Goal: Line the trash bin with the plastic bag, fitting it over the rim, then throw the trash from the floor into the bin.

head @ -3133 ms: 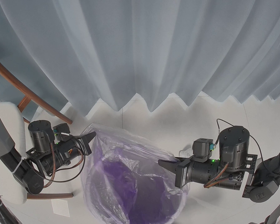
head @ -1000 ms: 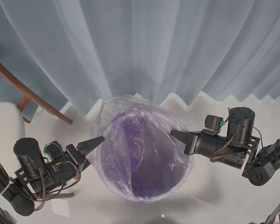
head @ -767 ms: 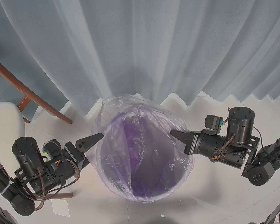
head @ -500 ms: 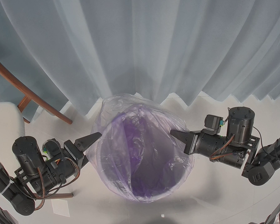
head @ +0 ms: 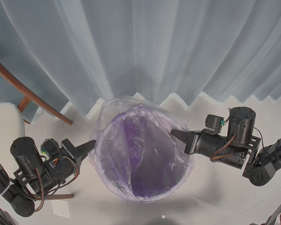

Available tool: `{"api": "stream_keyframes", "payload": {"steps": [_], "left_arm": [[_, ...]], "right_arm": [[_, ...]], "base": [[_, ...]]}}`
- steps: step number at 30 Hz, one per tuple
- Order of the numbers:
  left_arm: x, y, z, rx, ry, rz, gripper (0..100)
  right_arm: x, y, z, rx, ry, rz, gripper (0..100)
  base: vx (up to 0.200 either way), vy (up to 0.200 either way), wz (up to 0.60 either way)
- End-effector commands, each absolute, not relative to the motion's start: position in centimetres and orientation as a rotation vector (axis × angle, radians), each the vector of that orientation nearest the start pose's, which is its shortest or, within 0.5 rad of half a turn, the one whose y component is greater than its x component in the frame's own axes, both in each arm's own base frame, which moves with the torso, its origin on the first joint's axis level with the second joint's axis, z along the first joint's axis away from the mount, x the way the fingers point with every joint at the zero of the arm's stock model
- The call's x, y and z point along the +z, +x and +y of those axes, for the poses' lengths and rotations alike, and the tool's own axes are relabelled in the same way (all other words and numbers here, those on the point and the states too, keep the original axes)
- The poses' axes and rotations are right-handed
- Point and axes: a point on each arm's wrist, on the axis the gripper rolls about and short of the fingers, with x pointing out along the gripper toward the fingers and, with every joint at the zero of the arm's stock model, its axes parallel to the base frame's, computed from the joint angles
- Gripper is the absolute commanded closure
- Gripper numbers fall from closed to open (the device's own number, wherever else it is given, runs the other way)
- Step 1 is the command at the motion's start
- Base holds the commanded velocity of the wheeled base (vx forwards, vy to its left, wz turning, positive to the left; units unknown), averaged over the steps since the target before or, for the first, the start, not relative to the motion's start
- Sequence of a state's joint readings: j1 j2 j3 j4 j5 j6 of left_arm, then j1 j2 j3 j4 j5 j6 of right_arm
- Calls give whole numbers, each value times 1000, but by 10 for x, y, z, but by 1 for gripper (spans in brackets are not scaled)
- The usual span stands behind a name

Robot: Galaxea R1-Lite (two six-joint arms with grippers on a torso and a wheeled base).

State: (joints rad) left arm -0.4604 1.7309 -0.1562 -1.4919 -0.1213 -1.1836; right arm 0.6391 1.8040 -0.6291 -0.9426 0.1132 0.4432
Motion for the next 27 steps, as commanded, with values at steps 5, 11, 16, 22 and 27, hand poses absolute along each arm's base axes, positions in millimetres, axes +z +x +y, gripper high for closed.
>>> {"api": "stream_keyframes", "payload": {"steps": [5, 11, 16, 22, 27], "left_arm": [[102, 194, -100, -436, -1090, 458, 100], [96, 196, -100, -417, -1083, 477, 100], [91, 199, -96, -384, -1083, 483, 100], [89, 203, -91, -351, -1085, 477, 100], [95, 200, -92, -385, -1084, 444, 100]], "right_arm": [[151, 248, 185, 678, 445, 363, 100], [158, 247, 183, 676, 508, 362, 100], [164, 245, 182, 680, 559, 362, 100], [169, 241, 180, 679, 598, 366, 100], [164, 241, 180, 674, 585, 380, 100]], "base": [[0, 0, 0], [0, 0, 0], [0, 0, 0], [0, 0, 0], [0, 0, 0]]}}
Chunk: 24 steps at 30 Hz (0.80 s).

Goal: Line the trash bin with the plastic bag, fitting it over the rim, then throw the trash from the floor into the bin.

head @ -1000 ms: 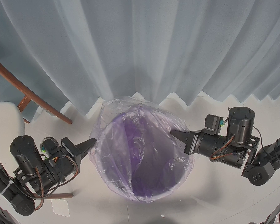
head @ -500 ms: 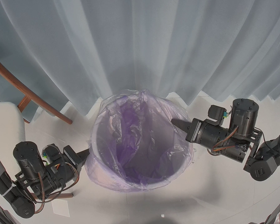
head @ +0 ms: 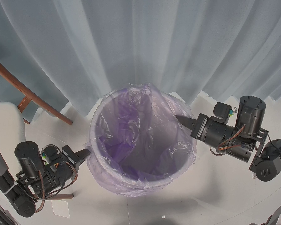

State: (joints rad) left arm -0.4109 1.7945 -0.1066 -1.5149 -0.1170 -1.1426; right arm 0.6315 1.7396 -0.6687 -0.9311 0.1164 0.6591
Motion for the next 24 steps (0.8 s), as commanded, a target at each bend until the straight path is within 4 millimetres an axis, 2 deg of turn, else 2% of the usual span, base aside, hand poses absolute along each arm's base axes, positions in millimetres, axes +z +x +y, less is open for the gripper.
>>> {"api": "stream_keyframes", "payload": {"steps": [1, 6, 7, 8, 11, 17, 21, 24], "left_arm": [[95, 198, -92, -390, -1079, 443, 0], [94, 196, -91, -396, -1037, 430, 0], [93, 182, -85, -396, -990, 445, 0], [92, 177, -83, -396, -980, 451, 0], [98, 170, -78, -353, -982, 441, 0], [112, 149, -70, -362, -968, 431, 0], [118, 141, -76, -441, -905, 430, 0], [109, 130, -92, -536, -764, 520, 0]], "right_arm": [[163, 242, 181, 672, 585, 380, 100], [161, 244, 181, 669, 563, 376, 100], [154, 249, 179, 652, 504, 376, 100], [151, 251, 177, 643, 482, 376, 100], [141, 259, 173, 625, 382, 364, 100], [138, 269, 168, 607, 299, 336, 100], [134, 266, 170, 625, 228, 330, 100], [126, 257, 176, 661, 170, 349, 100]], "base": [[0, 0, 0], [0, 0, 0], [0, 0, 0], [0, 0, 0], [0, 0, 0], [0, 0, 0], [0, 0, 0], [0, 0, 0]]}}
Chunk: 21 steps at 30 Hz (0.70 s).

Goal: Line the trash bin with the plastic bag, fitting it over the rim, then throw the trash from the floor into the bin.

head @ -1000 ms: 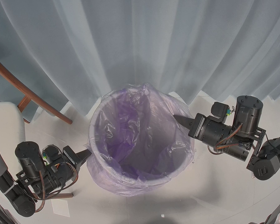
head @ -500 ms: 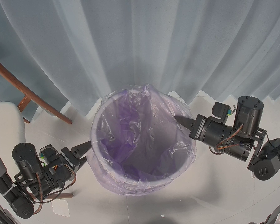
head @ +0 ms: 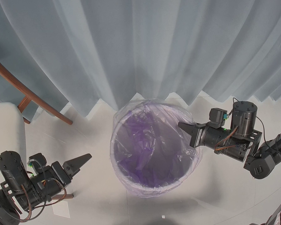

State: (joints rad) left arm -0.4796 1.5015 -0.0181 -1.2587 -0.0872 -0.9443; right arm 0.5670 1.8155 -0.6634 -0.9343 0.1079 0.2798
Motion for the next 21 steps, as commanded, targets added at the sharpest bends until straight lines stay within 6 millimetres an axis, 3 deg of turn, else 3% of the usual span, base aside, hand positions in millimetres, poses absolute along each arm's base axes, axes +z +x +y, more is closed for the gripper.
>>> {"api": "stream_keyframes", "payload": {"steps": [1, 6, 10, 15, 21], "left_arm": [[104, 129, -94, -535, -733, 557, 0], [88, 132, -107, -559, -565, 655, 0], [68, 150, -122, -544, -443, 705, 0], [66, 175, -138, -503, -431, 627, 0], [61, 182, -142, -474, -423, 631, 0]], "right_arm": [[125, 255, 177, 668, 166, 354, 100], [123, 246, 189, 712, 151, 362, 100], [119, 239, 196, 745, 99, 362, 100], [114, 235, 195, 759, 24, 347, 100], [112, 230, 191, 770, -22, 316, 100]], "base": [[0, 0, 0], [0, 0, 0], [0, 0, 0], [0, 0, 0], [0, 0, 0]]}}
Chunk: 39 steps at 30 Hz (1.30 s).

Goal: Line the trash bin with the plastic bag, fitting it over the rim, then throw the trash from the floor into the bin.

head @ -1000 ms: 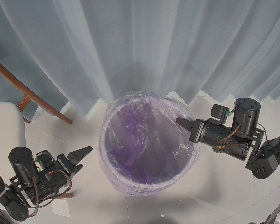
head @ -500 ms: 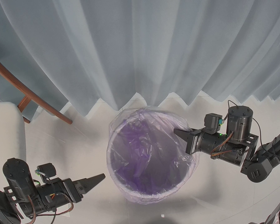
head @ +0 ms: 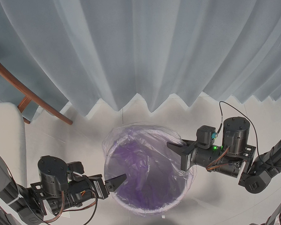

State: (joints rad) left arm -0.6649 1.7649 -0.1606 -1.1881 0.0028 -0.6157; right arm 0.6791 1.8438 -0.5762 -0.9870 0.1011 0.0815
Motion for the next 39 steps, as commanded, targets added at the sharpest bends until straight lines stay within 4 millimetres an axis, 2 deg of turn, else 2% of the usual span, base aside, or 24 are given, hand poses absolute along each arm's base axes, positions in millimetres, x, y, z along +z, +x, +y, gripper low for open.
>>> {"api": "stream_keyframes", "payload": {"steps": [1, 9, 10, 24, 25, 34, 39], "left_arm": [[60, 183, -142, -470, -421, 632, 0], [52, 185, -143, -423, -402, 650, 0], [51, 186, -144, -422, -401, 649, 100], [50, 183, -150, -431, -386, 649, 100], [50, 183, -150, -430, -387, 648, 100], [52, 184, -143, -403, -398, 639, 100], [54, 182, -141, -402, -404, 634, 100]], "right_arm": [[111, 230, 191, 771, -24, 312, 100], [112, 225, 193, 786, -22, 292, 100], [113, 224, 194, 794, -21, 291, 100], [112, 216, 201, 827, -27, 294, 100], [112, 216, 201, 827, -23, 294, 0], [124, 218, 194, 804, 85, 230, 0], [122, 215, 188, 789, 230, 238, 0]], "base": [[0, 0, 0], [0, 0, 0], [0, 0, 0], [0, 0, 0], [0, 0, 0], [0, 0, 0], [0, 0, 0]]}}
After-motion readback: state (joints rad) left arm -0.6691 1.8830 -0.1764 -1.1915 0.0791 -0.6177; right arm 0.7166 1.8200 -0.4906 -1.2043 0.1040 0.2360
